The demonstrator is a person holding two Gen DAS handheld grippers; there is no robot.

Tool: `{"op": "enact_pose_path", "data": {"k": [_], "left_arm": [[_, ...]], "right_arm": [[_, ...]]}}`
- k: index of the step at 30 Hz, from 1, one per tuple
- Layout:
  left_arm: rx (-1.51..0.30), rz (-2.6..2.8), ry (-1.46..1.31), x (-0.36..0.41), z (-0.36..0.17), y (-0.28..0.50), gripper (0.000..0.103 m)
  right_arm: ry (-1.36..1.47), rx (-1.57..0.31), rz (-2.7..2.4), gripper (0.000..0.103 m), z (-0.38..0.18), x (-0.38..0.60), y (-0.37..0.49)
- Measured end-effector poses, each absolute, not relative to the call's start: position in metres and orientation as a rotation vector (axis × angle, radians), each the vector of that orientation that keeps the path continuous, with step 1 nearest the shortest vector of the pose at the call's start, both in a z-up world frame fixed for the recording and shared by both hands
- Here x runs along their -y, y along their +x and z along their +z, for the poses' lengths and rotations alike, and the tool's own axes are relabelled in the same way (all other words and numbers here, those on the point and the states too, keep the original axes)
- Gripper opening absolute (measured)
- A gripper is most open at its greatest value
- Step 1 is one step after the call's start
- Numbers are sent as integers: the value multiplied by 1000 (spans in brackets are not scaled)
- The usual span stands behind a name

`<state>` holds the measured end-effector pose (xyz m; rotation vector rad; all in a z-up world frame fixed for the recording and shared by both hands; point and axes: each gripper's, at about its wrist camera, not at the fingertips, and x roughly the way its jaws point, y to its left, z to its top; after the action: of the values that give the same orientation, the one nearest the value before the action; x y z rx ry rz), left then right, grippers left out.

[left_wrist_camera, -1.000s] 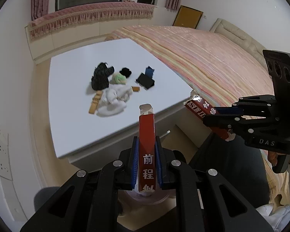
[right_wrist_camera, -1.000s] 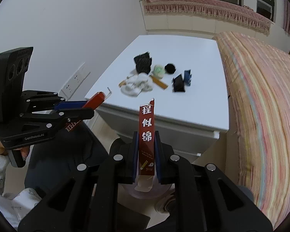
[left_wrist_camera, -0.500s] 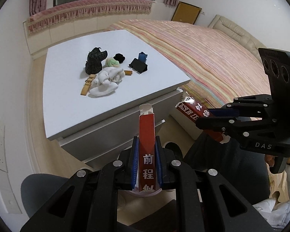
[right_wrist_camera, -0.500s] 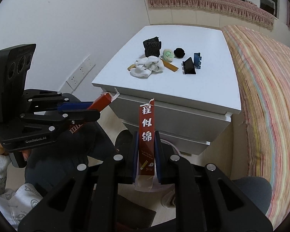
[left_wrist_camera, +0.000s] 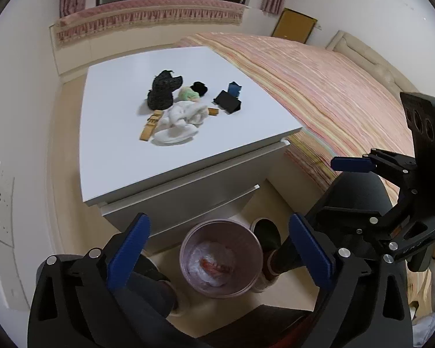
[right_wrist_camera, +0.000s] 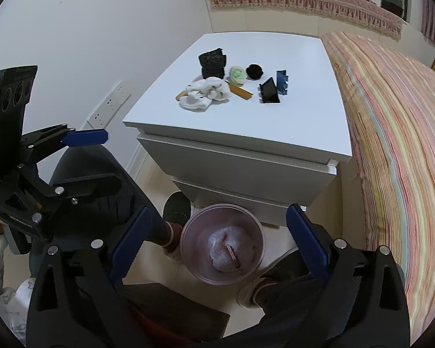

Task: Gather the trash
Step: 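Move both open tools back over the table toward the remaining items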

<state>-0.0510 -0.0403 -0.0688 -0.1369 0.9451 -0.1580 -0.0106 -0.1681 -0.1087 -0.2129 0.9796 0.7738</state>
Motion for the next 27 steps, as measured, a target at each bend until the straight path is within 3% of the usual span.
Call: {"op": "enact_pose_path", "data": {"k": [27], "left_arm": [[-882,-93,-139,9,-37,-30,95]], "right_arm": [[-183,-923,749,97,-75,168,17]]}}
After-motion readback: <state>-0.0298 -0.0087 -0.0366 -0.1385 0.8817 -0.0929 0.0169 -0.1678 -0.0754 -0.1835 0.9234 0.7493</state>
